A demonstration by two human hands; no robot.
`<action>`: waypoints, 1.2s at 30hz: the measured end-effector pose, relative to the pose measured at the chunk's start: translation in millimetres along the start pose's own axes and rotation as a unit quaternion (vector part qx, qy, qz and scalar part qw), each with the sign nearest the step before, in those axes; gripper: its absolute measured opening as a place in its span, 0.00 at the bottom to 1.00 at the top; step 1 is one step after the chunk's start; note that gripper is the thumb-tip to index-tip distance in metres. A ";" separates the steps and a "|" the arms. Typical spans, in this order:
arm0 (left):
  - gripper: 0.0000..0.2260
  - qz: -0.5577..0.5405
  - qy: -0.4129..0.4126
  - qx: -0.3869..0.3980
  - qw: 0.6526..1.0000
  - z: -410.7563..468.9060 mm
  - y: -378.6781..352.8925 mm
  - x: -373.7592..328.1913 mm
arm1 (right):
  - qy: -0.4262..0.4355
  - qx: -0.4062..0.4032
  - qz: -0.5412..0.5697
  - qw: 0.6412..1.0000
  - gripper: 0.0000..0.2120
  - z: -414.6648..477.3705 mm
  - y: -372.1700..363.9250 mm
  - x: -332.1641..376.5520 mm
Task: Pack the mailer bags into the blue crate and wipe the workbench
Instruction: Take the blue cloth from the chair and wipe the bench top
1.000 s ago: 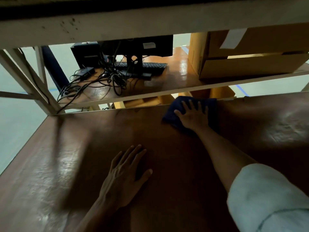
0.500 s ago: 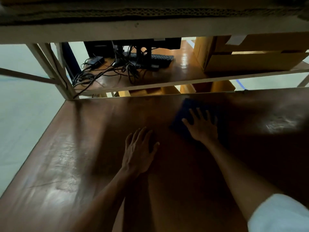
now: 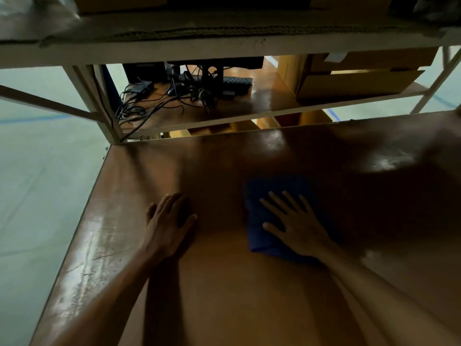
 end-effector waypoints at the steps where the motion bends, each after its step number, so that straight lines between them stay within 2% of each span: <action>1: 0.33 -0.004 0.001 0.000 1.000 -1.3 -0.1 3.5 | 0.021 0.014 0.007 1.000 0.31 1.5 2.6 1.4; 2: 0.32 -0.010 0.000 0.001 1.000 -1.7 -0.4 4.5 | -0.007 0.010 0.013 1.000 0.32 6.7 6.8 -2.7; 4: 0.31 -0.017 -0.002 0.003 1.000 -1.2 -2.2 2.9 | -0.166 -0.042 0.022 0.985 0.35 15.8 12.7 -13.5; 5: 0.30 -0.019 -0.001 0.002 1.000 -0.8 -2.8 2.4 | -0.211 -0.055 0.018 0.976 0.36 15.9 10.0 -9.6; 6: 0.30 -0.021 -0.003 0.002 1.000 0.4 -3.1 2.8 | -0.193 -0.055 0.007 0.980 0.36 11.3 3.8 2.3; 9: 0.28 -0.014 -0.020 -0.008 1.000 1.1 -3.4 3.5 | -0.007 0.003 -0.008 1.000 0.32 -38.5 -11.3 35.7; 10: 0.27 -0.010 -0.027 -0.016 0.999 1.3 -3.0 3.0 | 0.003 0.011 -0.014 1.000 0.31 -60.0 -11.9 32.2; 11: 0.27 -0.007 -0.035 -0.022 0.999 1.4 -1.8 1.7 | -0.030 -0.010 -0.029 0.999 0.32 -78.0 -11.6 22.6; 12: 0.26 -0.006 -0.040 -0.026 0.999 1.8 -1.1 0.7 | -0.110 -0.051 -0.037 0.992 0.33 -94.8 -9.4 12.6; 14: 0.25 -0.009 -0.040 -0.026 0.999 2.9 0.6 -0.2 | -0.281 -0.125 -0.026 0.951 0.35 -124.2 -6.1 8.6; 15: 0.25 -0.003 -0.041 -0.025 0.999 3.1 1.5 -0.1 | -0.297 -0.134 -0.021 0.945 0.35 -134.7 -9.8 18.7; 16: 0.24 0.007 -0.049 -0.022 0.999 3.3 2.9 -0.6 | -0.261 -0.119 -0.025 0.958 0.34 -146.0 -15.5 34.2; 18: 0.22 0.026 -0.071 -0.020 0.997 0.2 8.4 -4.3 | -0.121 -0.050 -0.033 0.991 0.32 -175.7 -26.3 63.6; 19: 0.22 0.035 -0.083 -0.019 0.996 -1.9 12.3 -6.8 | -0.073 -0.023 -0.036 0.996 0.31 -192.7 -27.1 68.1; 20: 0.22 0.044 -0.094 -0.014 0.994 -6.2 15.7 -9.8 | -0.065 -0.017 -0.039 0.997 0.31 -208.4 -24.9 61.9; 21: 0.22 0.050 -0.103 -0.011 0.993 -11.9 19.0 -12.9 | -0.099 -0.035 -0.045 0.994 0.32 -220.9 -23.3 50.1; 22: 0.22 0.048 -0.105 -0.010 0.993 -17.8 21.6 -14.6 | -0.173 -0.067 -0.052 0.981 0.33 -231.8 -20.9 37.1; 24: 0.20 0.024 -0.089 -0.009 0.996 -35.1 25.6 -12.8 | -0.357 -0.121 -0.037 0.926 0.36 -253.8 -17.5 21.9; 25: 0.19 0.012 -0.077 -0.013 0.997 -43.3 27.5 -10.9 | -0.402 -0.132 -0.021 0.906 0.36 -260.9 -20.0 27.5; 26: 0.18 0.005 -0.067 -0.015 0.998 -50.6 29.3 -8.6 | -0.396 -0.133 -0.026 0.908 0.37 -267.3 -25.4 42.8; 27: 0.18 0.002 -0.058 -0.014 0.998 -57.8 31.5 -6.2 | -0.346 -0.121 -0.030 0.930 0.36 -274.1 -33.6 65.2; 29: 0.19 -0.003 -0.037 -0.007 0.999 -67.7 34.4 1.3 | -0.161 -0.055 -0.009 0.985 0.34 -290.2 -47.7 115.3; 31: 0.23 0.008 -0.031 0.007 0.999 -75.7 35.4 10.6 | -0.019 0.014 0.000 1.000 0.31 -290.9 -51.7 131.7; 32: 0.25 0.016 -0.032 0.013 0.999 -79.4 35.8 15.6 | 0.003 0.011 -0.003 1.000 0.31 -279.3 -51.6 127.5; 33: 0.28 0.017 -0.028 0.017 0.999 -82.8 36.6 20.3 | -0.021 -0.012 -0.016 1.000 0.32 -262.4 -53.1 120.9; 35: 0.31 0.017 -0.011 0.022 1.000 -91.0 36.5 27.8 | -0.151 -0.051 -0.041 0.986 0.34 -225.6 -51.1 117.7; 36: 0.32 0.016 -0.004 0.027 1.000 -94.2 35.4 29.8 | -0.185 -0.049 -0.039 0.981 0.35 -209.1 -52.8 126.0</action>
Point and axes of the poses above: each hand's wrist, its own z-axis towards the middle knuckle, its own y-axis out of the back of the hand, x = y × z, the point moved 1 cm from there along z, towards the middle knuckle, and after that the axes turned 11 degrees about z, right-handed, at the moved point
